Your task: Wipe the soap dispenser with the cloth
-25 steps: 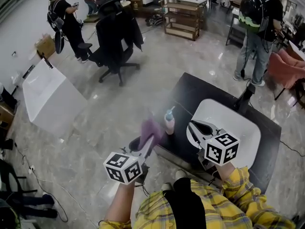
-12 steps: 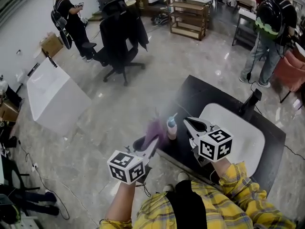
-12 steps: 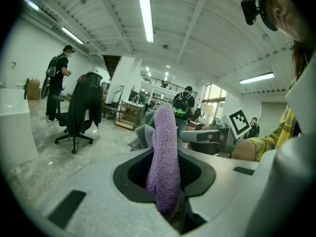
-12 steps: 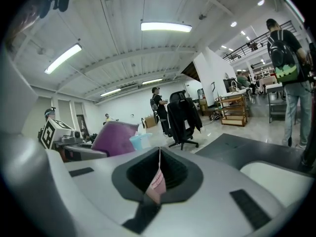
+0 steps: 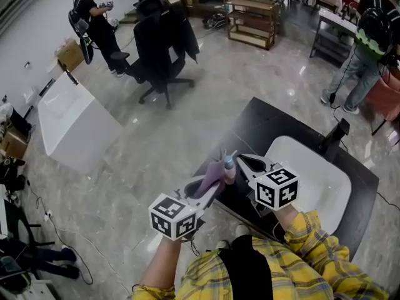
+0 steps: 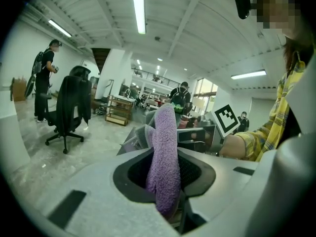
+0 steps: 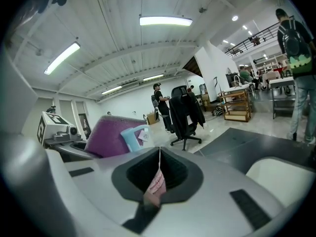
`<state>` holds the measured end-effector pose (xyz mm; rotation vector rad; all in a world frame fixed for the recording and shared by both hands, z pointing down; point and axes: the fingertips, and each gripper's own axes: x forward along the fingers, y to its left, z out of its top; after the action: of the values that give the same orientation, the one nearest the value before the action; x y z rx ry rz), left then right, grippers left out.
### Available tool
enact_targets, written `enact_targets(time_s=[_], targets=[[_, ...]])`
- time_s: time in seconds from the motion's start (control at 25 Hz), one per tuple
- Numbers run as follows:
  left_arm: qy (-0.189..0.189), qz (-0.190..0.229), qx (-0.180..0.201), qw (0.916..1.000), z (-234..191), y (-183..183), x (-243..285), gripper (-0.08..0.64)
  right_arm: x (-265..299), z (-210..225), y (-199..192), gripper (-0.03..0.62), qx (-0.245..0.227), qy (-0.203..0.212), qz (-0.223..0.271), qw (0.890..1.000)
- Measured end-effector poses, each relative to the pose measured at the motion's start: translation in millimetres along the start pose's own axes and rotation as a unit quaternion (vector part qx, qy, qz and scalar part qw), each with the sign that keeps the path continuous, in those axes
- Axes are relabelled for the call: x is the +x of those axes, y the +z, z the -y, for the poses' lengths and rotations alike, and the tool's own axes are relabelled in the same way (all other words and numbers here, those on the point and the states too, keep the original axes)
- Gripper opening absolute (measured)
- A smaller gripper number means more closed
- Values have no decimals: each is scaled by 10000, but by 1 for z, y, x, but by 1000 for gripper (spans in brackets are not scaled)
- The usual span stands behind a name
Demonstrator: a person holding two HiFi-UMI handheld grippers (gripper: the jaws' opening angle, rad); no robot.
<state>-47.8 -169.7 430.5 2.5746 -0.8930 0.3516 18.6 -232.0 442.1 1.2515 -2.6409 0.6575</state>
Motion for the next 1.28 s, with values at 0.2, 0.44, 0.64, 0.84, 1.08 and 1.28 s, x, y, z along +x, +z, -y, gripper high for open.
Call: enact_targets(time_s=[0.2, 0.44, 0.64, 0.84, 1.08, 1.28], targets=[[-37, 47, -239, 9997, -4, -5, 7, 75, 4, -1, -3, 6, 67, 50, -7, 10000], [-168, 129, -717, 9972, -5, -16, 14, 77, 3, -1, -3, 6, 135, 82, -2, 9999], [-164, -6, -981, 9950, -13, -34, 22, 77, 5, -1, -5, 6, 165, 101, 21, 9998], [-107, -192, -1109, 9936, -19, -49, 29, 75, 5, 0, -4, 6, 161, 109, 16, 9998], [-130, -301, -1589, 9867, -24, -67, 36, 77, 3, -1, -5, 6, 139, 103, 5, 9999], [14, -548, -1707, 9838, -32, -82, 42, 75, 2, 0, -6, 6, 144, 81, -11, 9999]])
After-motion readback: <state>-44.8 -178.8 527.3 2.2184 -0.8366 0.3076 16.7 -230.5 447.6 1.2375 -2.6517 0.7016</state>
